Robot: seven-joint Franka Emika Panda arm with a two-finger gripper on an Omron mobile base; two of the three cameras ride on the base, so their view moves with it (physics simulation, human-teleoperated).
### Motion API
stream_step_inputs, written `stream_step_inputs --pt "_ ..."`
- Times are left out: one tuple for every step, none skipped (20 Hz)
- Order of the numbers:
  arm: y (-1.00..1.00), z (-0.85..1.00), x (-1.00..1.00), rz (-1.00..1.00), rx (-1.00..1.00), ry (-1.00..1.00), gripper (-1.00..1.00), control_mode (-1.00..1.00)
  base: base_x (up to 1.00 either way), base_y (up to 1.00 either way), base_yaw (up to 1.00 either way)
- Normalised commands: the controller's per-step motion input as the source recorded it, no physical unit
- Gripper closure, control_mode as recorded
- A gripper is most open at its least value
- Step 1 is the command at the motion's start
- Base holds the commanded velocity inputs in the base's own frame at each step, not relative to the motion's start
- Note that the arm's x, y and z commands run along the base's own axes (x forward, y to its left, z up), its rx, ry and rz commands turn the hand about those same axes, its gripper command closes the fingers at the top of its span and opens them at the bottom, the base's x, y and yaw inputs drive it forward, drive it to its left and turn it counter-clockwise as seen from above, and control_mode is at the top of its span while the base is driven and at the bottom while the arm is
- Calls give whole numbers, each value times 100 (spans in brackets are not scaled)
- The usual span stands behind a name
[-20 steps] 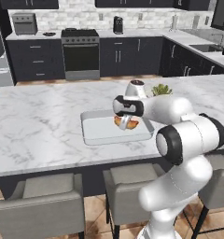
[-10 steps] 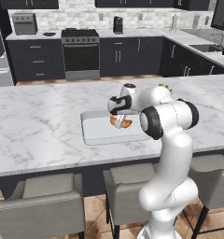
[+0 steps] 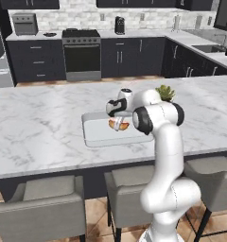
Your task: Place the cold items (eggplant and bell pepper) from the fridge in one tupperware on the dining counter. Place the warm items (hot dog and kebab skewer) in the stove area in another tupperware.
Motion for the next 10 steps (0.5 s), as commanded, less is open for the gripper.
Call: stream_step_inputs --pt "19 -50 48 0 -7 9 -100 -100 0 0 0" --pt "25 -43 37 0 -10 9 -100 -100 0 0 0" --pt "22 -32 7 0 -13 4 -100 -100 0 0 0" --pt "17 -21 0 0 -9 0 -100 -100 0 0 0" --pt "14 -16 0 -1 -7 2 -100 -100 0 0 0" --pt "16 -6 0 -1 -5 1 -100 -100 0 0 0" --pt "14 -2 0 -1 -3 8 -100 -100 0 0 0" --pt "0 0 -6 0 0 1 -100 -100 0 0 0" --pt "0 -2 -14 0 0 0 -100 -100 0 0 0" --pt "0 0 -30 0 0 -10 -100 -100 0 0 0"
